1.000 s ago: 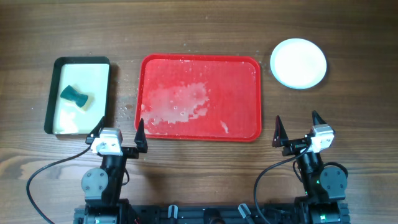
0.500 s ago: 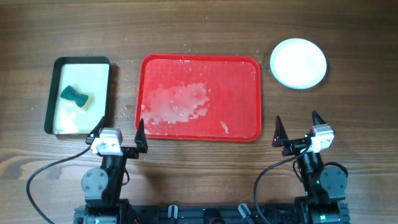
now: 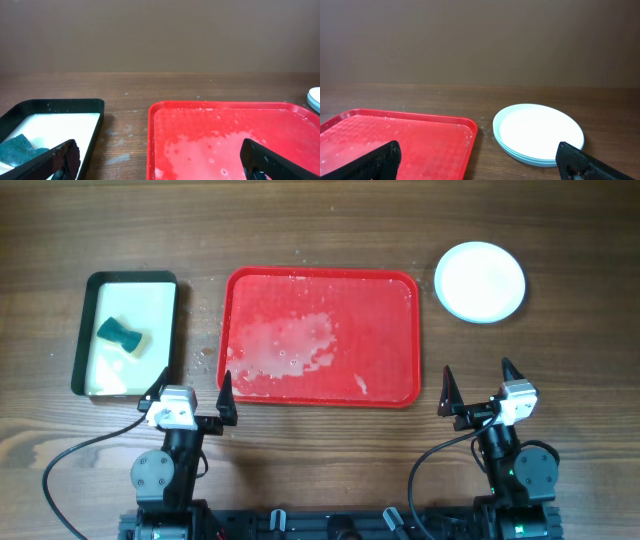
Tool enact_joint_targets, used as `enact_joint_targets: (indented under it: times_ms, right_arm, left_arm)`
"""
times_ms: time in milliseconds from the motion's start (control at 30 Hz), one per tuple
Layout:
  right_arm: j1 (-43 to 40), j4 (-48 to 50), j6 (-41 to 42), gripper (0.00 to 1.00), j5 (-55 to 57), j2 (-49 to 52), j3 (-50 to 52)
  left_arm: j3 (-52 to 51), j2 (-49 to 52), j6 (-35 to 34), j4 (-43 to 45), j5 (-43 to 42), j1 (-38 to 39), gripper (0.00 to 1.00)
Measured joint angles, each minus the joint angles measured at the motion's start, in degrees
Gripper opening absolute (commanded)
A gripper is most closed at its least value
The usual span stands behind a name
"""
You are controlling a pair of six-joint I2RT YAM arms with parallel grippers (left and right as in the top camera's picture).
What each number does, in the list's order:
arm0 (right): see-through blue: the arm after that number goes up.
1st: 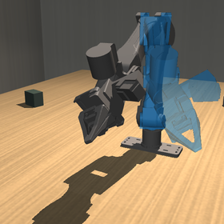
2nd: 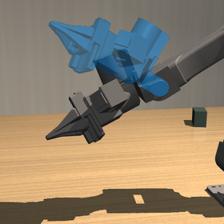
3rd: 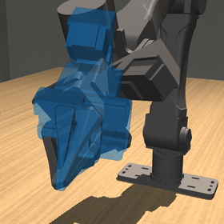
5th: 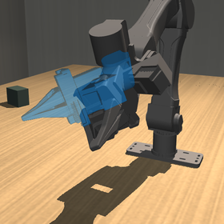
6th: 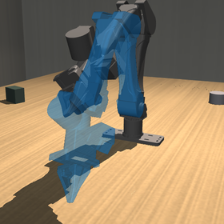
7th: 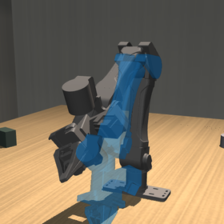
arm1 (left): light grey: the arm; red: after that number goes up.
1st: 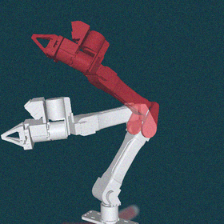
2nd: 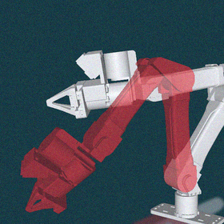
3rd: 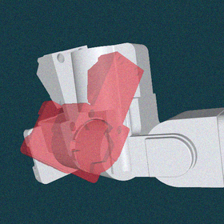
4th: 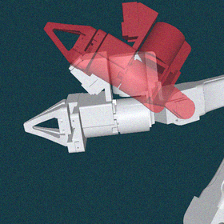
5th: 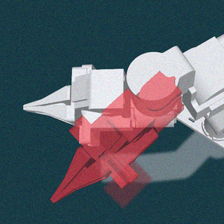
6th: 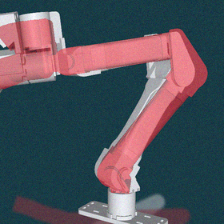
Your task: Clean dirty plates on tray and stack at the side
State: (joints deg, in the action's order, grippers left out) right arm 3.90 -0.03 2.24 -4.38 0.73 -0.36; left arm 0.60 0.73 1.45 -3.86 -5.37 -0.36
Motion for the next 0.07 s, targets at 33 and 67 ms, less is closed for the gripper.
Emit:
enact_joint_targets:
  times_ms: [33,67]
  right_arm:
    - [0.0,0.0,0.0,1.00,0.0,0.0,0.0]
    - [0.0,0.0,0.0,1.00,0.0,0.0,0.0]
  left_arm:
    - [0.0,0.0,0.0,0.0,0.0,0.0,1.00]
    - [0.0,0.0,0.0,0.0,0.0,0.0,1.00]
